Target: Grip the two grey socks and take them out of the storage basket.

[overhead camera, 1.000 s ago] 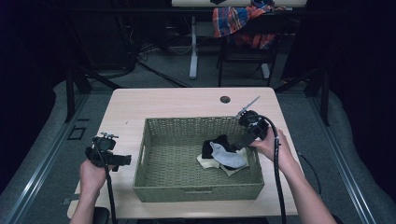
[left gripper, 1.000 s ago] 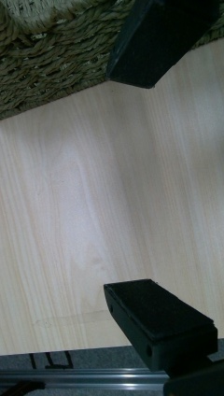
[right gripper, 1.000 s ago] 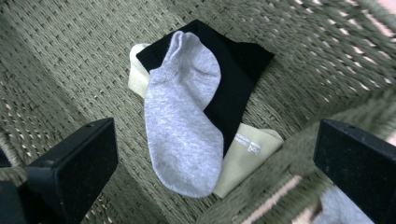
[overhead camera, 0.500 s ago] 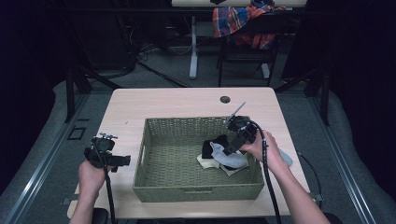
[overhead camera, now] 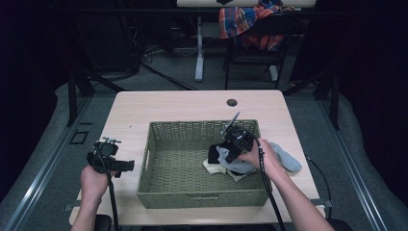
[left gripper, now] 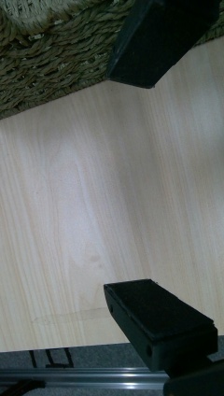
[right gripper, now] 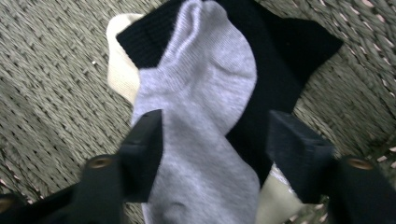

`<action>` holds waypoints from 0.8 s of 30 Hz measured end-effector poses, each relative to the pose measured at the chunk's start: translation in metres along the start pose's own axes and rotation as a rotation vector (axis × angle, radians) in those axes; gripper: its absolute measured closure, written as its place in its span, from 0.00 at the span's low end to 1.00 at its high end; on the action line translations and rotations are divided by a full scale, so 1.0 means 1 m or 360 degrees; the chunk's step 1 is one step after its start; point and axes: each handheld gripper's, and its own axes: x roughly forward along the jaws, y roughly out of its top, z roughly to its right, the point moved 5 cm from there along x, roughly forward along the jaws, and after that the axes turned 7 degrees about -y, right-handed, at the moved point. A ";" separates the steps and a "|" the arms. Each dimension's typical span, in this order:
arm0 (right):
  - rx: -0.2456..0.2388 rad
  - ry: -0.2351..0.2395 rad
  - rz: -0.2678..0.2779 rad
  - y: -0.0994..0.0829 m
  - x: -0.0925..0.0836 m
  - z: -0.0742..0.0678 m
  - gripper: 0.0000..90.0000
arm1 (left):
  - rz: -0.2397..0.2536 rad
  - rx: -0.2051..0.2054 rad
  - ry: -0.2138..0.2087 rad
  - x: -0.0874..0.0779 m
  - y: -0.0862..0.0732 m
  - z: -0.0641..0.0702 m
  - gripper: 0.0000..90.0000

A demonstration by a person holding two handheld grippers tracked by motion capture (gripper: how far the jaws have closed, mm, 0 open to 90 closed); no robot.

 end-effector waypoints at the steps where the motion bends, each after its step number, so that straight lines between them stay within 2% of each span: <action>1: 0.0001 0.0003 -0.0005 0.000 0.002 -0.002 0.50 | 0.0000 0.0001 0.0000 0.000 0.000 0.000 0.02; 3: -0.0013 -0.0007 -0.0056 0.000 0.005 -0.004 0.56 | 0.0000 0.0002 0.0000 0.000 0.000 0.000 0.02; 5: -0.0015 0.0006 -0.0061 0.001 0.008 -0.007 0.64 | 0.0001 0.0003 0.0000 0.000 0.000 0.000 0.02; 8: -0.0039 0.0003 -0.0095 0.001 0.007 -0.010 0.81 | 0.0001 0.0002 -0.0001 0.000 0.000 0.000 0.02; 10: -0.0036 0.0011 -0.0080 0.001 0.006 -0.011 0.90 | 0.0001 0.0002 -0.0002 0.000 0.000 0.000 0.02; 14: -0.0023 0.0010 -0.0045 0.002 0.000 -0.010 0.94 | 0.0002 0.0003 -0.0001 0.000 0.000 0.000 0.02; 24: -0.0011 0.0013 0.0094 0.003 -0.041 -0.006 0.94 | 0.0005 0.0000 0.0001 -0.001 0.000 0.000 0.02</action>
